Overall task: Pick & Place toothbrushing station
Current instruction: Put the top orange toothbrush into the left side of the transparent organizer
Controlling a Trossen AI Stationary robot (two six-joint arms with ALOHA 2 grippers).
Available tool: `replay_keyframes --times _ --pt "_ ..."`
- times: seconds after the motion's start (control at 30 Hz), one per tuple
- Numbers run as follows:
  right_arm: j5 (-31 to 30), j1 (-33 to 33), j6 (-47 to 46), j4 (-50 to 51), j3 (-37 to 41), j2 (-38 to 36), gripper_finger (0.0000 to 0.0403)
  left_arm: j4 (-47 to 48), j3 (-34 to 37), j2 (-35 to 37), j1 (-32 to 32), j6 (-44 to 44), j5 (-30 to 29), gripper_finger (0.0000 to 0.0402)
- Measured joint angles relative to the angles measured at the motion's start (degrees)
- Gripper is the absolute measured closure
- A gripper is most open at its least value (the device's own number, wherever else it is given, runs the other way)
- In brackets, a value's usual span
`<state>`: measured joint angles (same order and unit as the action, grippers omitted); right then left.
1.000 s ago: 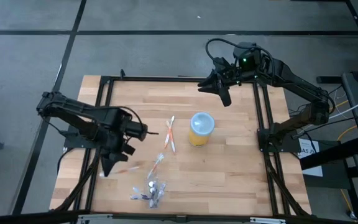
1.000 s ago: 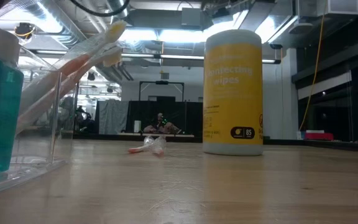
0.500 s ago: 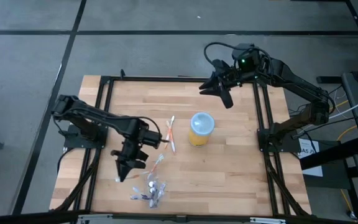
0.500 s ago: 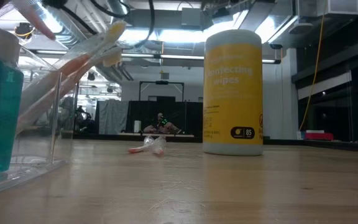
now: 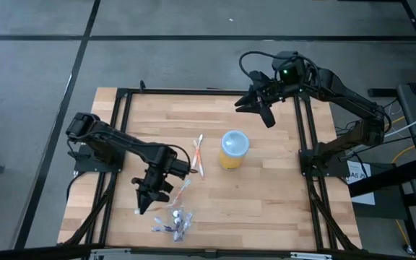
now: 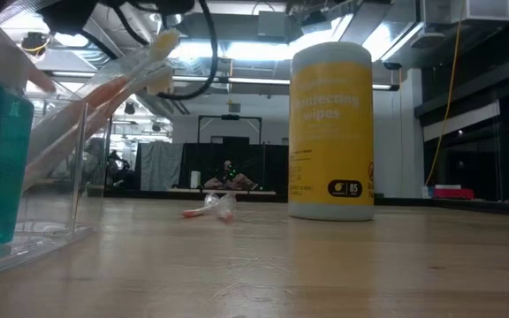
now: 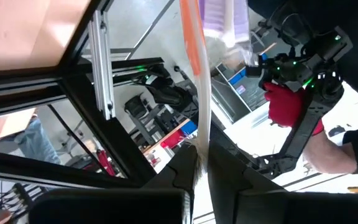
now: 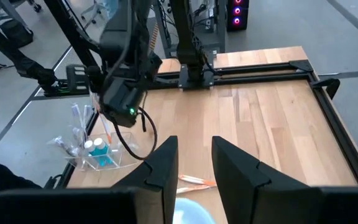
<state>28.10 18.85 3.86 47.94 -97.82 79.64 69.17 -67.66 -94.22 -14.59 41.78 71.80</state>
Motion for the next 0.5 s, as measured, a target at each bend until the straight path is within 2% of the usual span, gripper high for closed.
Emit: replay_keyframes --times 0.5 --pt "-2.21 -3.3 -0.22 -0.33 0.0 -0.39 0.0302 -0.25 0.05 -2.16 4.59 -3.45 -0.71 0.0361"
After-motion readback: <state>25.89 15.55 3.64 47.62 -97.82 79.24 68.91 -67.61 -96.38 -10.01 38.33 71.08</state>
